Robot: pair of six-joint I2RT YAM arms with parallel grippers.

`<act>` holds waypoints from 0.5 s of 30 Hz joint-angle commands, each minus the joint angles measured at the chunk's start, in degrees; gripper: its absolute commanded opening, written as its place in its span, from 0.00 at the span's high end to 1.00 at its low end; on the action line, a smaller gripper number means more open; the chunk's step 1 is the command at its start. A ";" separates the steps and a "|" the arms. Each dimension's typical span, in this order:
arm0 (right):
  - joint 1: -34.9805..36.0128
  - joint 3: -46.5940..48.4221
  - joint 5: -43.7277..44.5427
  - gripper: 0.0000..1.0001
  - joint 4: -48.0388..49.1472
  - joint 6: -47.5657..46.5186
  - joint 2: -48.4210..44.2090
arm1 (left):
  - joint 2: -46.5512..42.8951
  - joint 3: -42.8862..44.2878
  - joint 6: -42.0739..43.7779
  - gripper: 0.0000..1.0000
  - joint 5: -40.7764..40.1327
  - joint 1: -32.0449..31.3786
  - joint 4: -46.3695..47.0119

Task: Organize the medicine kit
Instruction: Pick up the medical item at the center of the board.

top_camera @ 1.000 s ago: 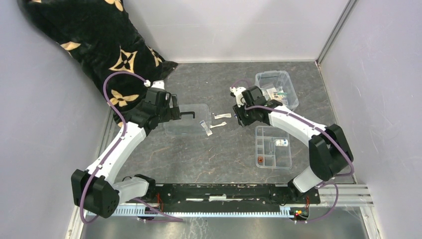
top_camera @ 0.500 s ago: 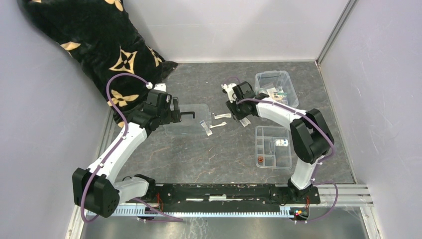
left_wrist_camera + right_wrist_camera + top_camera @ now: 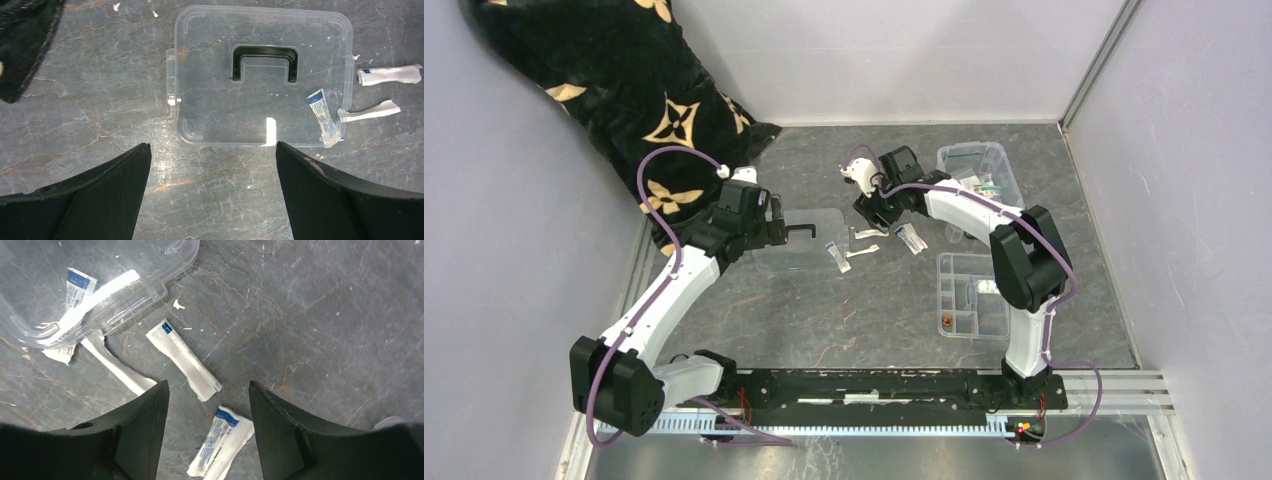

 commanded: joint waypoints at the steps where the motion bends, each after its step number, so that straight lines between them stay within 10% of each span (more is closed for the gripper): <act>1: 0.18 4.85 -1.45 0.34 -1.23 -7.89 2.40 | -2.53 -0.40 1.65 0.00 -4.95 0.06 1.24; 15: 0.21 7.40 -4.08 0.34 -4.68 -13.07 7.57 | -3.39 -0.56 1.25 0.00 -6.99 0.08 1.29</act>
